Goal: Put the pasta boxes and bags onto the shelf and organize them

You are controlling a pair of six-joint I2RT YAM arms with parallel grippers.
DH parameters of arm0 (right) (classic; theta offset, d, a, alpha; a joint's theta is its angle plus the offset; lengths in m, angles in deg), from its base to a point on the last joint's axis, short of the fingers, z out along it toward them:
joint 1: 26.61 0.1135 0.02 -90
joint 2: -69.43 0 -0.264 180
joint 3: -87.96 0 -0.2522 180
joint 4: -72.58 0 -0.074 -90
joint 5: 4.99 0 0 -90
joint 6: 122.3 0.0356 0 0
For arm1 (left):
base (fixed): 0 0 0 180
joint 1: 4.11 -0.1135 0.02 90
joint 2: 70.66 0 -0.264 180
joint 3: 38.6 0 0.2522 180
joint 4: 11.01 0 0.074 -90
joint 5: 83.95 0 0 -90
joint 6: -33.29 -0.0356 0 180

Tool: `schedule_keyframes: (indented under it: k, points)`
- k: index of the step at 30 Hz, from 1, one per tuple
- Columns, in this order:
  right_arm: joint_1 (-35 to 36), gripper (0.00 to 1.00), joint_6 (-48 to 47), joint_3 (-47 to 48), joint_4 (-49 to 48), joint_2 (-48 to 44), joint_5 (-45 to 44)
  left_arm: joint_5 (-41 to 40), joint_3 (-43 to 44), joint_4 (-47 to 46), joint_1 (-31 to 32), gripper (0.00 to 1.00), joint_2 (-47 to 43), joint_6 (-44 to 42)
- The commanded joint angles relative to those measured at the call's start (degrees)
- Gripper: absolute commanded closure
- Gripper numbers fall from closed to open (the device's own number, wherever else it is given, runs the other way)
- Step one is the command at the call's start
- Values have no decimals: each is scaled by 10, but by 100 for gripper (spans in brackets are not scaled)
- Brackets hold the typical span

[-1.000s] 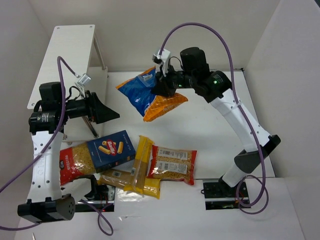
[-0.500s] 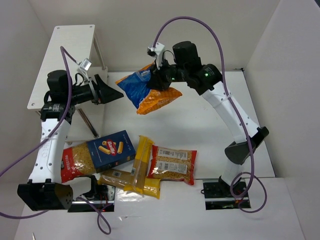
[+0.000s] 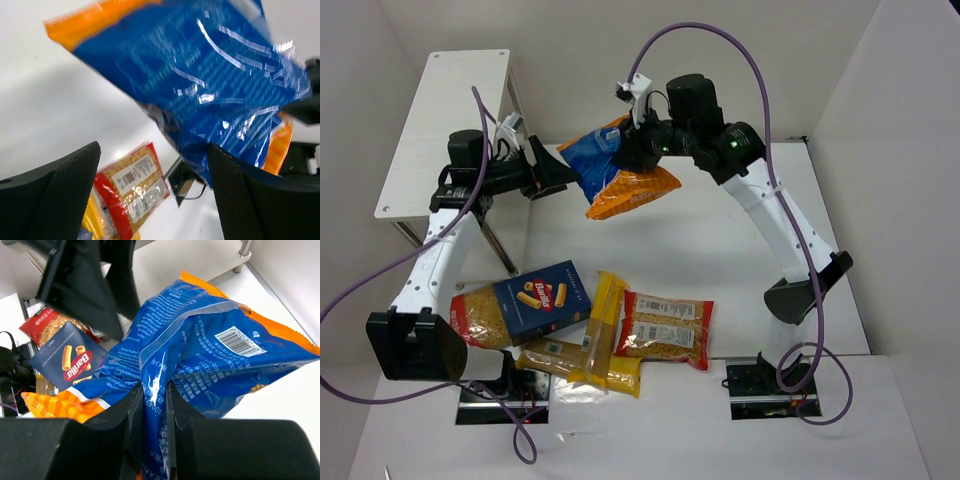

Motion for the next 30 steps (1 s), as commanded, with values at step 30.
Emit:
schedule_keyframes:
  k: [30]
  points:
    - [-1,100,53,119,-64,26,107,18,91,-58,10,5,58,182]
